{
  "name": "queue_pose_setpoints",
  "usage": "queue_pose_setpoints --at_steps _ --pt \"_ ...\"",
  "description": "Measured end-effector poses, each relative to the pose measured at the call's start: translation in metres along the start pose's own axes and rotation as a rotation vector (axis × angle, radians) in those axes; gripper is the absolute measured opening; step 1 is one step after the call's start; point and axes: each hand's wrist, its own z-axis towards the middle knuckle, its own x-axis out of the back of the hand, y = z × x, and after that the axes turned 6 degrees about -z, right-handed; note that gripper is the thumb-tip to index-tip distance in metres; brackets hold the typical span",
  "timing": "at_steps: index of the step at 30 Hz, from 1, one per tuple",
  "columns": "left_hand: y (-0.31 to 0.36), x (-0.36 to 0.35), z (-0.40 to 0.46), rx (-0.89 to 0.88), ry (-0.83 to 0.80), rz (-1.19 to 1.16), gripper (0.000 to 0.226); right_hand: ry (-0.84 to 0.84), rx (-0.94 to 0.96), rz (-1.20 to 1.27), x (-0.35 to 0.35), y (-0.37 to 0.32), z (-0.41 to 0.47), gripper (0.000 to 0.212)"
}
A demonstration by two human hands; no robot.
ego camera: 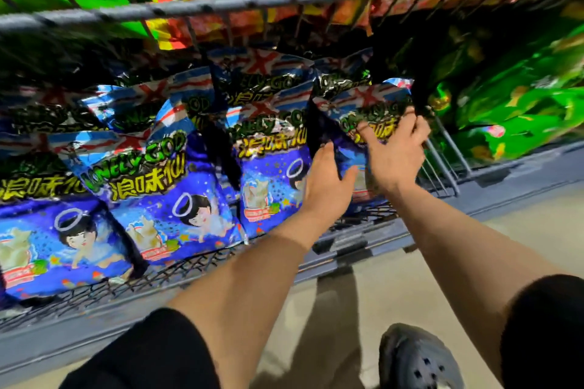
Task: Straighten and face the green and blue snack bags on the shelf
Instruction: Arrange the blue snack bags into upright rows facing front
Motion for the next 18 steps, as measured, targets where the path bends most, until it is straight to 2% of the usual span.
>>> queue_pose_setpoints --at_steps 4,7,10,14,18 --pt "-0.007 -0.013 0.014 0.058 -0.150 -0.100 0.085 -0.135 0.161 -0.045 0.000 -0.003 -0.001 0.081" --pt "-0.015 -0.019 0.015 0.097 -0.194 -0.023 0.090 -0.182 0.206 -0.074 -0.002 -0.001 0.000 0.078" --pt "-0.014 -0.021 0.016 0.086 -0.191 0.029 0.095 -0.156 0.146 -0.128 -0.002 0.000 0.005 0.071" --pt "-0.010 -0.010 0.012 0.115 -0.194 -0.012 0.092 -0.178 0.104 -0.135 -0.003 -0.007 0.002 0.074" --pt "0.004 0.021 -0.012 -0.018 -0.084 -0.095 0.082 -0.007 0.108 -0.248 0.000 -0.025 -0.018 0.077"
